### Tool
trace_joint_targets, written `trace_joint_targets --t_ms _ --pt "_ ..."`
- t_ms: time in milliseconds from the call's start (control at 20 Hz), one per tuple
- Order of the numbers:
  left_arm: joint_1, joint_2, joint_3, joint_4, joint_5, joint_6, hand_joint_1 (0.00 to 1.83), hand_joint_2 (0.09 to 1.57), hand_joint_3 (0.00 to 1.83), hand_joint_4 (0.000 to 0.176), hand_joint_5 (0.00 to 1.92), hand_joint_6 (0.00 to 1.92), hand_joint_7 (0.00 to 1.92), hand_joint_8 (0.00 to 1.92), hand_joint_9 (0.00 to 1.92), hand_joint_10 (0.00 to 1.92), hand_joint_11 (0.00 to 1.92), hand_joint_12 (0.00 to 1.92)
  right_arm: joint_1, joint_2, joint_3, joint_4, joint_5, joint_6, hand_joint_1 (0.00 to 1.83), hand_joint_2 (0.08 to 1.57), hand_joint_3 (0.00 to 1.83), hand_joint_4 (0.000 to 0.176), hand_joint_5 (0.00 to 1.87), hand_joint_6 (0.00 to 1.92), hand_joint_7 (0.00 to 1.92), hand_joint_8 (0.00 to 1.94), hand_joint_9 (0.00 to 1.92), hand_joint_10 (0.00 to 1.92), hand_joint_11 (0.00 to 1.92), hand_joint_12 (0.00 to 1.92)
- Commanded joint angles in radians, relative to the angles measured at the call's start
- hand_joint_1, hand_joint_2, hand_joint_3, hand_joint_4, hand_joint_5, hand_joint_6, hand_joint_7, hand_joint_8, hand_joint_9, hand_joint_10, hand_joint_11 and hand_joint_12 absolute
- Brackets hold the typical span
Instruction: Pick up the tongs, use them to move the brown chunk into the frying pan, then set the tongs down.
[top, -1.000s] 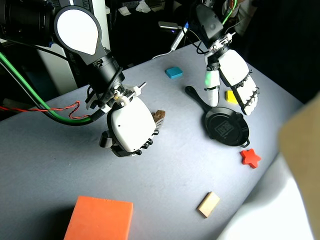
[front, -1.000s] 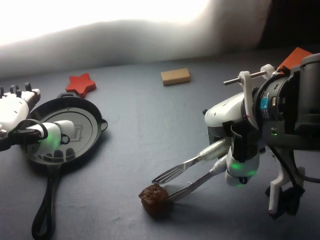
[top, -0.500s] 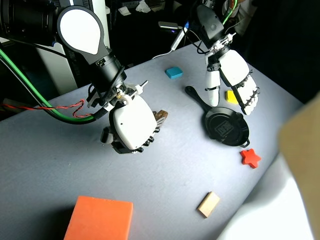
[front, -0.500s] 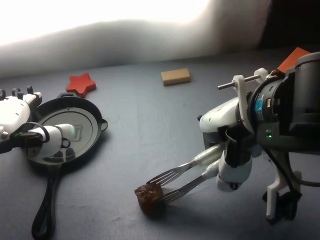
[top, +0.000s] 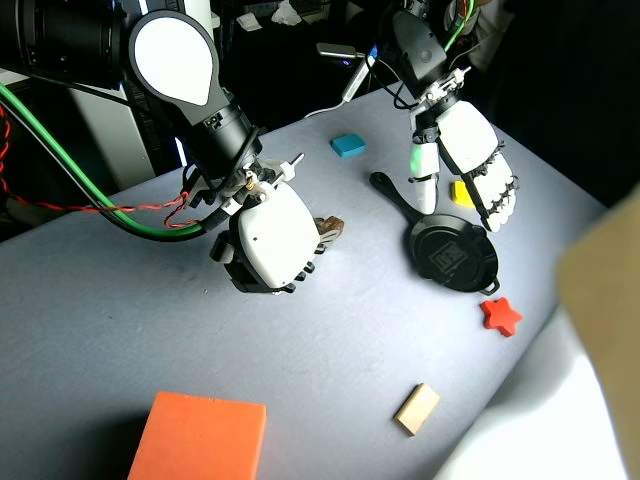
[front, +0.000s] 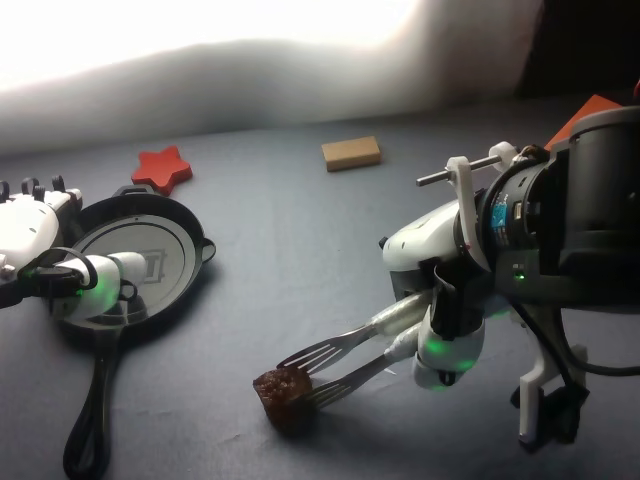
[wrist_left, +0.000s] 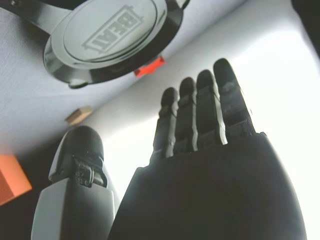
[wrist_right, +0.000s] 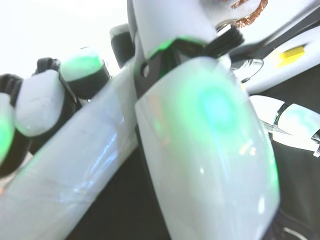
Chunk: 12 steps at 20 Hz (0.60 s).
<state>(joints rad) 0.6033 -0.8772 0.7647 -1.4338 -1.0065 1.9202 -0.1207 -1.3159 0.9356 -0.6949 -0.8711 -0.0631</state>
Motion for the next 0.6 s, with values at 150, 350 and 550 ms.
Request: trace_joint_targets --t_ms 150,350,550 --pt "-0.004 0.003 0.007 0.064 -0.071 -0.003 0.16 1.27 0.0 0.008 0.1 0.0 0.1 0.0 0.08 0.0 0.0 0.32 0.026 0.002 0.0 -0.04 0.032 -0.002 0.86 1.43 0.0 0.0 1.11 1.92 1.36 1.94 1.44 1.92 1.55 1.92" --pt "-0.004 0.004 0.008 0.064 -0.071 -0.004 0.15 1.28 0.0 0.01 0.1 0.0 0.1 0.0 0.08 0.0 0.0 0.27 0.035 0.002 0.0 -0.014 0.03 -0.02 0.89 1.43 0.0 0.0 1.16 1.92 1.44 1.94 1.5 1.92 1.59 1.92" --pt "-0.007 0.004 0.01 0.064 -0.071 -0.004 0.21 1.27 0.0 0.006 0.12 0.0 0.12 0.0 0.09 0.0 0.0 0.34 0.037 0.001 -0.001 -0.004 0.031 -0.027 0.99 1.39 0.0 0.157 1.29 1.92 1.51 1.94 1.56 1.92 1.64 1.92"
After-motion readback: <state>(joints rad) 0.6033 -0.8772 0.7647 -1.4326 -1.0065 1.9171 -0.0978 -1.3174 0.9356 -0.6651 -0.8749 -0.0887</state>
